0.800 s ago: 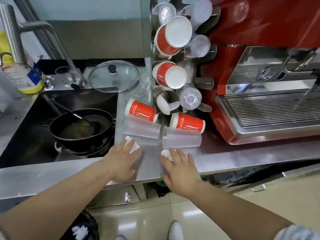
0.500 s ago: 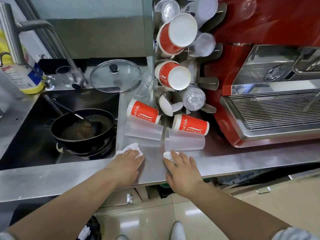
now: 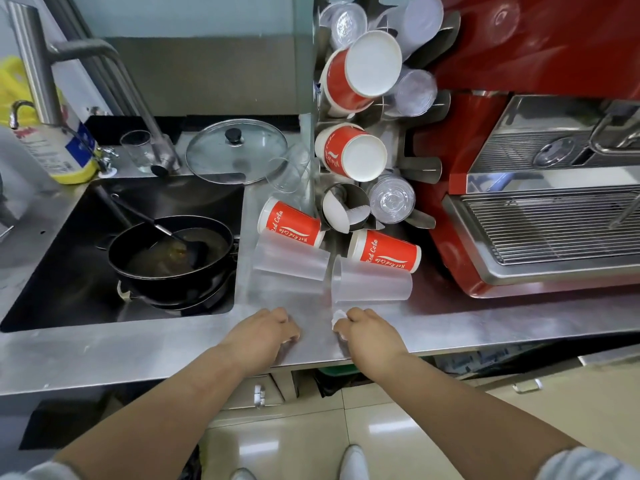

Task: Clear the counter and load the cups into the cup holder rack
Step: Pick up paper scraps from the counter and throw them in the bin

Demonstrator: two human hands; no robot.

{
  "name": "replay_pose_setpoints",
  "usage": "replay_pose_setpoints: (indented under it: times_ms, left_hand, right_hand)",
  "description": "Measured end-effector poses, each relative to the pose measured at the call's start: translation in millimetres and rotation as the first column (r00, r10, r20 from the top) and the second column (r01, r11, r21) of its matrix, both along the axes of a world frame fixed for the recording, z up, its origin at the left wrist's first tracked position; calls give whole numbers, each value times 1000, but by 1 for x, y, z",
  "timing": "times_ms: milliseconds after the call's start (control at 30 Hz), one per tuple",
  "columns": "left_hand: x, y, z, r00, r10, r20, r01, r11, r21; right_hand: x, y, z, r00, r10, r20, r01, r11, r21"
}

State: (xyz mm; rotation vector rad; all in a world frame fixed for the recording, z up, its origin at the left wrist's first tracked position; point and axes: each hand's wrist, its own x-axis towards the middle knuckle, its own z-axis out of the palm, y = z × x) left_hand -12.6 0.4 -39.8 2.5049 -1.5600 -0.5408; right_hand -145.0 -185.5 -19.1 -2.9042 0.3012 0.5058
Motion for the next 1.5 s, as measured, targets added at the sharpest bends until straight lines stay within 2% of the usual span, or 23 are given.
replay_pose_setpoints:
  times_ms: [233,467,667,900,1100,1233,1500]
  left_hand:
    - [-10,-3,3,999,-13,-32,17,991,133]
    - [-8,1,19,987,82,-137,-65,990,126]
    - [1,15,49,972,196,-127,-180,975,129]
    - [2,28,88,953,299,-44,-295,953,65]
    - [-1,50,115,905,426,-1,-426,904,28]
    - [-8,85,123,861,507,-29,-508,861,-14]
    - [-30,160,121,815,575,-74,-579,802,-148]
  right_hand:
    - [9,1,8,996,-32,-85,39,996,79]
    - [23,-2,17,978,23,-205,3,992,129]
    - [40,-4,35,970,154,-190,-117,974,192]
    - [74,-3,69,957,287,-41,-273,939,210]
    - [93,13,97,928,371,-8,-360,905,228]
    - [97,30,113,911,408,62,-410,878,246]
    - [109,100,112,896,437,85,-442,854,275]
